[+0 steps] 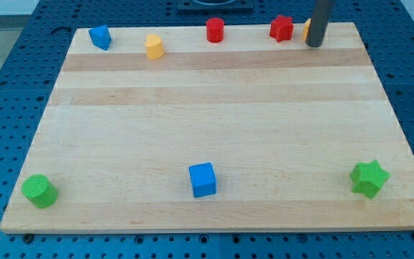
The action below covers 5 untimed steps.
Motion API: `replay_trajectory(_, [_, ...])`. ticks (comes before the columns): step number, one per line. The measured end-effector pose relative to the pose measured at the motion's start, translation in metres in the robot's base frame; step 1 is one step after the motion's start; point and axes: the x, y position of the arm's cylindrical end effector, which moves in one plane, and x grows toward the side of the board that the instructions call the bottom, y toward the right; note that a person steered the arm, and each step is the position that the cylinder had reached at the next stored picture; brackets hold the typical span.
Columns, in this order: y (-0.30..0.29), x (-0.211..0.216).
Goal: Move the yellow hexagon to the right of red star
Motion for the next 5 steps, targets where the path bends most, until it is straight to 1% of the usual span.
replay_trajectory(1, [0.0079,-0.001])
replay_trajectory(5, [-0.0014,-0.0071])
